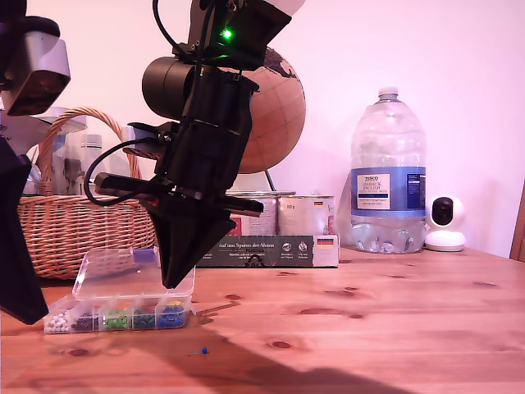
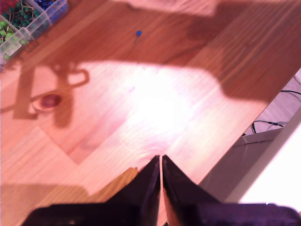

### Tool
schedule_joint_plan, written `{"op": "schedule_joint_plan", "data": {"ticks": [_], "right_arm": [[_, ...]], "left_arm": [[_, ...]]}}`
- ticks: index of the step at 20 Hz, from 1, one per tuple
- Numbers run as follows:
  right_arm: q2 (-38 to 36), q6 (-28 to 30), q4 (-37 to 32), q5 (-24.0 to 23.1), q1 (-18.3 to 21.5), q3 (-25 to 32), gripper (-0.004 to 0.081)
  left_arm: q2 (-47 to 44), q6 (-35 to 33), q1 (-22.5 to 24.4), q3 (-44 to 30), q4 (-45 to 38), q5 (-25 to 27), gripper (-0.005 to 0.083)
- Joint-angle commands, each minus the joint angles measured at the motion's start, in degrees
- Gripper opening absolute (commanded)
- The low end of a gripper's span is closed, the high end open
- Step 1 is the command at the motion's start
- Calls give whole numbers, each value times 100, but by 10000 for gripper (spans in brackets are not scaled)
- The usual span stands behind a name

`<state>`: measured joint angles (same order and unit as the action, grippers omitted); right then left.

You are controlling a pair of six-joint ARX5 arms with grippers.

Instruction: Sort the loose pins on the table into their correct compartments

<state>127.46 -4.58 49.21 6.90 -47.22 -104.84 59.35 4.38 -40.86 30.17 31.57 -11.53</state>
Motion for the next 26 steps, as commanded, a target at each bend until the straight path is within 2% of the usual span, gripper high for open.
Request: {"op": "schedule_joint_plan", "data": {"ticks": [1,3,10,11,13,14,16,21,26], "right_arm": [[240,7,-15,0,0,15,47],[240,7,-15,0,0,15,105],[240,11,-20,0,0,15,109],[240,11,-7,2,0,15,93],[232,17,140,2,0,7,-19],[208,48,264,2,11,4,-11],[144,315,479,-2,13,4,-12],[-177,470,758,-7,11,4,-12],[-332,1322,1497,-133,0,4,-12]], "left_arm": [[15,37,-7,-79,-7,-4,-21],[15,37,-7,-79,-7,-4,-21],[15,76,-7,-79,-7,-4,-21],[15,76,-7,-79,-9,-2,-21],[15,76,-7,-79,-11,-2,-21],[15,76,-7,-79,-11,-2,-21],[15,76,-7,-79,-33,-2,-21],[15,76,-7,-79,-39,0,-21],[15,83,-4,-79,-61,2,-21]]}}
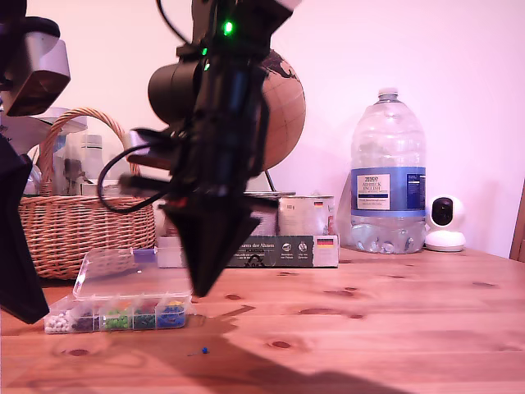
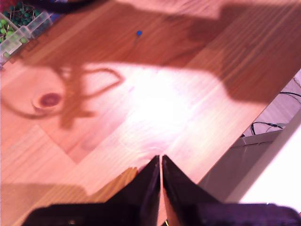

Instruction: Sort the loose pins on the table into their correct compartments

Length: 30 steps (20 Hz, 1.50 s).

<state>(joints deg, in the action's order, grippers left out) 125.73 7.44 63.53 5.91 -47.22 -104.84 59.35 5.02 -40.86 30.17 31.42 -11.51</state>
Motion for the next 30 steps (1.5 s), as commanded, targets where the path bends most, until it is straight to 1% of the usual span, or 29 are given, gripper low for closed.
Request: {"op": "schedule_joint_plan", "data": {"ticks": [1,5,6,10,12,14,16,18,21,23,25,27,28,29,30], "right_arm": [[-160,227,142,-44,0,7,-12],[-186,715,236,-26,0,7,-12],[-186,754,251,-4,0,7,-12],[-295,695,-26,11,0,13,-12],[-479,546,-289,9,0,20,-12],[-750,262,-660,-31,0,87,-12],[-1078,94,-949,-186,0,256,-12],[-1456,42,-1163,-363,0,584,-12],[-2133,48,-1716,-393,0,1458,-12],[-2577,407,-2050,-323,-2,2166,-12],[-2815,1292,-2022,63,0,2688,-12],[-2824,2398,-1624,527,26,2927,-12],[-2798,3139,-1504,669,44,2973,-12],[-2785,3359,-1488,778,42,2975,-12],[-2785,3289,-1593,970,37,2975,-12]], "left_arm": [[15,28,-2,-79,-59,0,-21],[15,63,-2,-79,-122,9,-21],[15,66,-2,-79,-127,50,-21],[15,162,35,-79,-146,293,-21],[15,210,92,-79,-149,299,-21],[15,232,136,-79,-146,299,-21],[15,251,138,-79,-144,299,-21],[15,251,138,-79,-146,299,-21],[15,251,138,-79,-144,297,-21],[15,251,138,-79,-144,297,-21],[15,249,138,-79,-144,297,-21],[15,249,138,-79,-144,297,-21],[15,249,138,-79,-144,297,-21],[15,249,138,-79,-142,297,-21],[15,249,138,-79,-144,297,-21]]}}
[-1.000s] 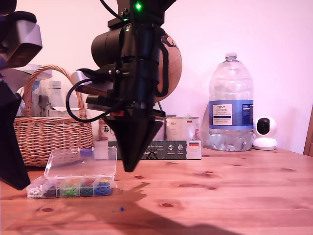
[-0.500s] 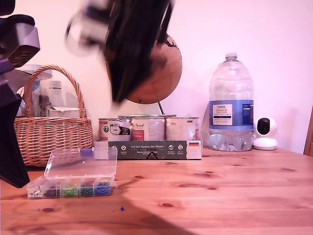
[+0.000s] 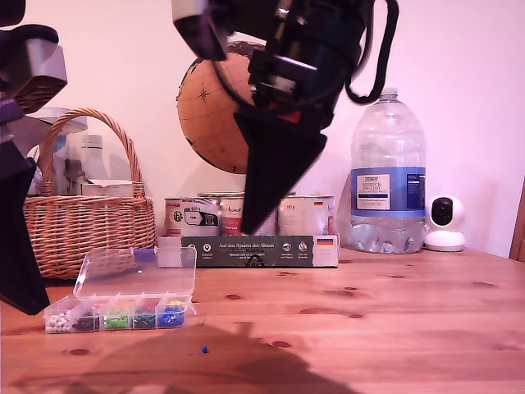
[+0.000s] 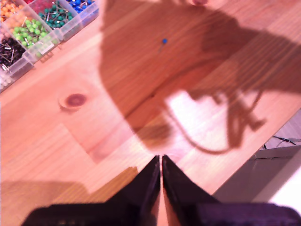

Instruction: Sort the loose pins on the table into their correct compartments

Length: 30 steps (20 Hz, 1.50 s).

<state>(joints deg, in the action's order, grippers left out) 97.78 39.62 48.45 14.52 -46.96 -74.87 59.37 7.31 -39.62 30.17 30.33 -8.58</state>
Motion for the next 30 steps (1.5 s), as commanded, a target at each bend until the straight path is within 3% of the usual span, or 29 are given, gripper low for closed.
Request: {"op": "schedule_joint_plan", "data": {"ticks": [1,3,7,10,13,30], "right_arm": [[9,68,-289,245,11,-24,-12],[11,111,-492,284,17,-24,-12],[46,1344,-702,214,7,-24,-11],[216,1598,-756,-160,-96,-24,129],[487,1784,-922,-461,-195,-24,141],[1335,1753,-1314,-605,-291,-98,142]], "left_arm": [[13,20,13,-79,-37,7,-21],[13,20,13,-79,-39,7,-21],[13,20,13,-79,-39,4,-21],[15,20,13,-79,-50,7,-21],[15,20,13,-79,-81,4,-21],[15,22,13,-81,-149,7,-21]]}}
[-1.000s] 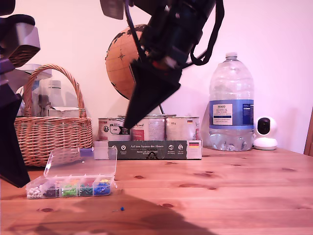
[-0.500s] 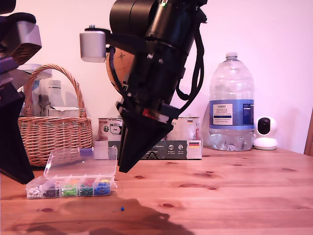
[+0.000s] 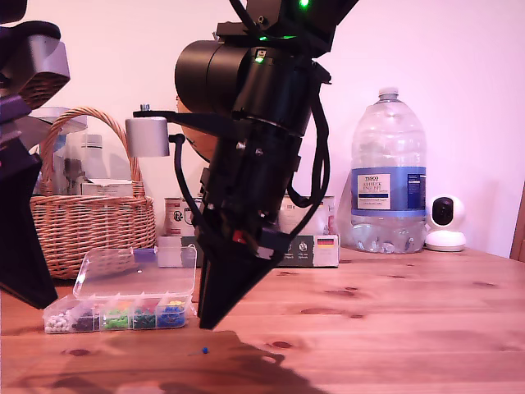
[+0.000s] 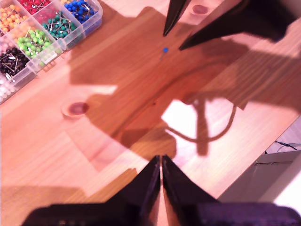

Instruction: Sort the loose pins on the table into their correct compartments

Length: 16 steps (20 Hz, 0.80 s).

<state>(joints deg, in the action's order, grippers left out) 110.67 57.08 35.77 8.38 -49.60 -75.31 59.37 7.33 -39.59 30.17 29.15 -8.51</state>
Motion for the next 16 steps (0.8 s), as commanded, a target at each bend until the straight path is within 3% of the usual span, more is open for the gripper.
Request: {"op": "schedule_joint_plan", "data": {"ticks": [1,16], "right_arm": [[52,9,-90,9,-26,-55,142],[315,-26,-179,48,-26,-55,142]], "left_arm": [[15,20,11,-81,-28,0,-21],[15,39,11,-81,87,-2,-21]]}}
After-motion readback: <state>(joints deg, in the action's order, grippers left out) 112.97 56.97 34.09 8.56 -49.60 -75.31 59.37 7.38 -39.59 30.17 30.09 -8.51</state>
